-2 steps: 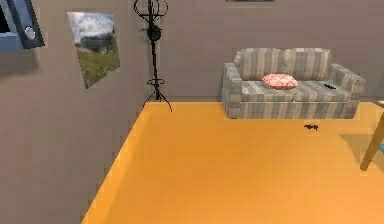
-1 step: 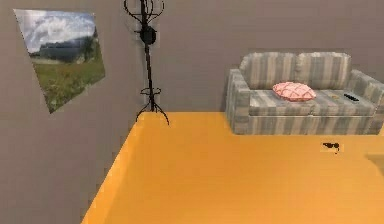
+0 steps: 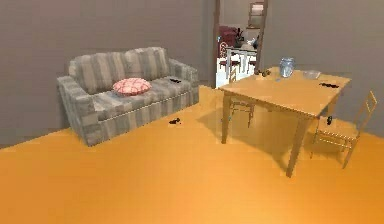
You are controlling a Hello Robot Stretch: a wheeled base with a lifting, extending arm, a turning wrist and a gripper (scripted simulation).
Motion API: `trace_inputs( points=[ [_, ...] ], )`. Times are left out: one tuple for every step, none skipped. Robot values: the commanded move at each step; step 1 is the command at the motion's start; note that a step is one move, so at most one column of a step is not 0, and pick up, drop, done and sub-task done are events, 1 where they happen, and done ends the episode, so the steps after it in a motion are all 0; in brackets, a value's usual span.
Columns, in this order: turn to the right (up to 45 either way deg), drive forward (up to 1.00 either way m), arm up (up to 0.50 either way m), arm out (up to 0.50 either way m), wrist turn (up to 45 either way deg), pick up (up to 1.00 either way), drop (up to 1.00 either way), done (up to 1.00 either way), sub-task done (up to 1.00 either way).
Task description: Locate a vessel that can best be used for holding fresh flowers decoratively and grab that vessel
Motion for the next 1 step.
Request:
trace_inputs(
  points=[
    [45.0,0.00,0.00,0.00,0.0,0.00,0.00,0.00,0.00]
  ],
)
